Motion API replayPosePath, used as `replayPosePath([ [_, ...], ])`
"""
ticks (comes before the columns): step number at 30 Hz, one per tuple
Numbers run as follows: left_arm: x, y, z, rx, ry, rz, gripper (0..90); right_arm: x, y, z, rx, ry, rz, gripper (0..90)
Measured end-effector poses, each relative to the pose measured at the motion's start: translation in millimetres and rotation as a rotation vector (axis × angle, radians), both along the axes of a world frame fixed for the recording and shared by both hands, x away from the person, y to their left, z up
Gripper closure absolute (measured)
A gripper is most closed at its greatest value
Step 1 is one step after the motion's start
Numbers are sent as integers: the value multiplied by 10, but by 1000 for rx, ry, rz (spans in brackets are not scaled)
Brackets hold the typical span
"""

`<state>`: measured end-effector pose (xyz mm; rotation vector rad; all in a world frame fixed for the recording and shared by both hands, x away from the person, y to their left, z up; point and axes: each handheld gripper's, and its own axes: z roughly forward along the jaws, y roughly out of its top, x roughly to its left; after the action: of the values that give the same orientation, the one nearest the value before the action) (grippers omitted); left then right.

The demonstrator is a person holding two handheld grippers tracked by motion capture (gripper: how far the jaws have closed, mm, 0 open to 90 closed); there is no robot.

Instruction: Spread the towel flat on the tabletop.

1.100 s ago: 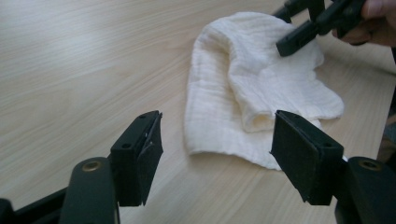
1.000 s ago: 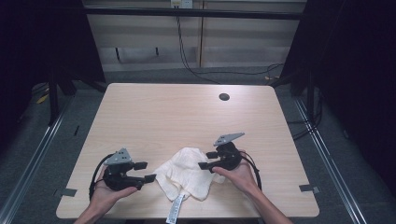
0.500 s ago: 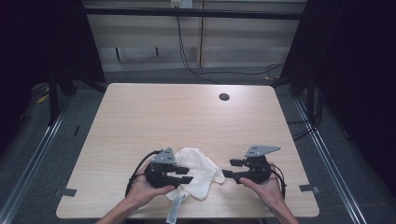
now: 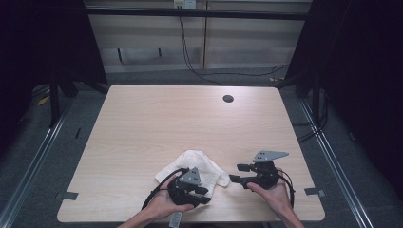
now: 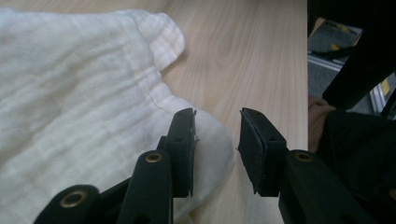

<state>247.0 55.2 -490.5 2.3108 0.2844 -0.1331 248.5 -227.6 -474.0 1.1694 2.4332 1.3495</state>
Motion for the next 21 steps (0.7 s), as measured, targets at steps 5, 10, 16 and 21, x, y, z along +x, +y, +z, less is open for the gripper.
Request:
replayPosePath([
  [5, -82, -53, -45, 26, -35, -9, 598, 0, -17, -15, -1, 1, 5, 444],
  [10, -143, -51, -38, 50, -81, -33, 572, -5, -16, -18, -1, 0, 10, 446],
  [16, -231, -37, -38, 61, -144, -45, 610, 6, 3, -49, 2, 23, 21, 440],
  [21, -192, -13, -28, 69, -139, -39, 808, 5, 8, -51, 4, 23, 25, 439],
])
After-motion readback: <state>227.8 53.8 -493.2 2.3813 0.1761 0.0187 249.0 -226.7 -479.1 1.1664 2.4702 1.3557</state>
